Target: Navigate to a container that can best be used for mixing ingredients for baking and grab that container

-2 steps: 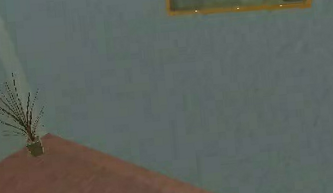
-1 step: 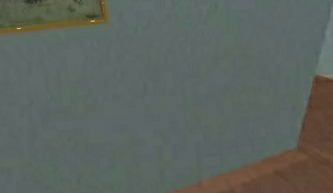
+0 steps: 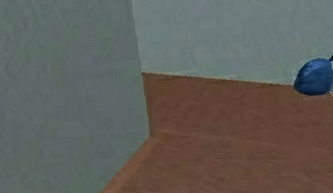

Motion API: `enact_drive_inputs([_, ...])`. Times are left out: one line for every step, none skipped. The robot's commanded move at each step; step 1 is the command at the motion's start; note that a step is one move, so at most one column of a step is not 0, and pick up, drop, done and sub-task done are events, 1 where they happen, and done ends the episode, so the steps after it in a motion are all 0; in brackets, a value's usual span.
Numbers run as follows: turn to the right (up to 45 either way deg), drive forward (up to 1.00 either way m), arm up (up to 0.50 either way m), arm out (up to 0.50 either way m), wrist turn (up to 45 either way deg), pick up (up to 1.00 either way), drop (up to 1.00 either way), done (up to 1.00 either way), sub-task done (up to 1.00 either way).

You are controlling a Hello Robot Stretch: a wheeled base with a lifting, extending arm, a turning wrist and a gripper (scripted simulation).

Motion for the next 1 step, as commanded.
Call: enact_drive_inputs([12.0,0.00,0.00,0.00,0.0,0.00,0.00,0.00,0.00])
